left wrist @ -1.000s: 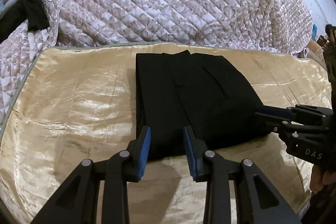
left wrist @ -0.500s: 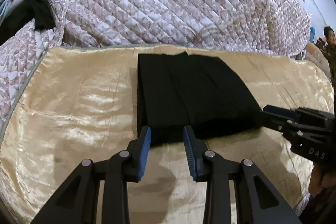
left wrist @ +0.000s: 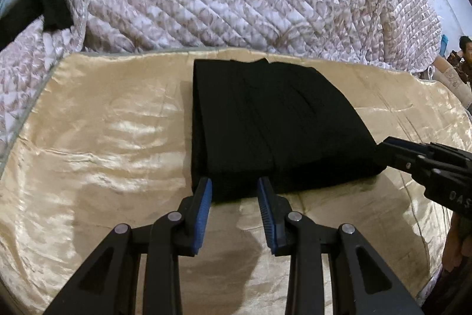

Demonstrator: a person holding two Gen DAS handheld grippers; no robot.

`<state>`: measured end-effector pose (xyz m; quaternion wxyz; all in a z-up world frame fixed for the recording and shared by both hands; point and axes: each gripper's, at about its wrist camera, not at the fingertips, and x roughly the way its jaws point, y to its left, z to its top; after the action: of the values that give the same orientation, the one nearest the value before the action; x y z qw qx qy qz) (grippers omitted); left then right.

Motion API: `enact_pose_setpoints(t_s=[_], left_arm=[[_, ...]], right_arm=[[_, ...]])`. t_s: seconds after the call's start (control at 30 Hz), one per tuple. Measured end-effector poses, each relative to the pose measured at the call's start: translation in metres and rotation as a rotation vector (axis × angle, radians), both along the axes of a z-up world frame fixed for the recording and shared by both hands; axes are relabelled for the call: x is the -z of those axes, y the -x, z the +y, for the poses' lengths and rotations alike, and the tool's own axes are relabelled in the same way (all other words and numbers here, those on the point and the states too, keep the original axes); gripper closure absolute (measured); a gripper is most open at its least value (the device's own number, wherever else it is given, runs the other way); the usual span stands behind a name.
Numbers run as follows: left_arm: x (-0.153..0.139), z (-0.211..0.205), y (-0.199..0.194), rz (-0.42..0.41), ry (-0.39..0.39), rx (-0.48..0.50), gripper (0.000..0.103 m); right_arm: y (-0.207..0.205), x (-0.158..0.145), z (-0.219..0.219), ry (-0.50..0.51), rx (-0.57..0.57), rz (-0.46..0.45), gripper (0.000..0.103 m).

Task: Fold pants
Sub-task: 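Open both tools and pull them back from the folded pants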

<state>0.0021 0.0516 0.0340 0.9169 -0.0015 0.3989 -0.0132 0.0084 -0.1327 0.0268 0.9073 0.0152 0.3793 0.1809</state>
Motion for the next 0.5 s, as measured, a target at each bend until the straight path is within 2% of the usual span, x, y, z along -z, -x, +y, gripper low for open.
enact_pose_setpoints(t_s=[0.13,0.33,0.43,0.5], left_arm=[[-0.001,-0.002,0.005,0.004,-0.006,0.001,0.068],[-0.010,-0.005,0.011,-0.022,-0.007,0.005,0.068],[-0.008,-0.003,0.014,-0.024,-0.008,0.001,0.065],[-0.003,-0.003,0.014,-0.006,-0.019,-0.001,0.064]], right_arm=[[0.001,0.004,0.000,0.007,0.008,0.025,0.077],[0.014,-0.002,0.004,0.026,-0.009,-0.017,0.077],[0.018,0.000,0.004,0.017,0.004,-0.012,0.077],[0.019,0.005,0.007,0.028,-0.002,-0.001,0.072]])
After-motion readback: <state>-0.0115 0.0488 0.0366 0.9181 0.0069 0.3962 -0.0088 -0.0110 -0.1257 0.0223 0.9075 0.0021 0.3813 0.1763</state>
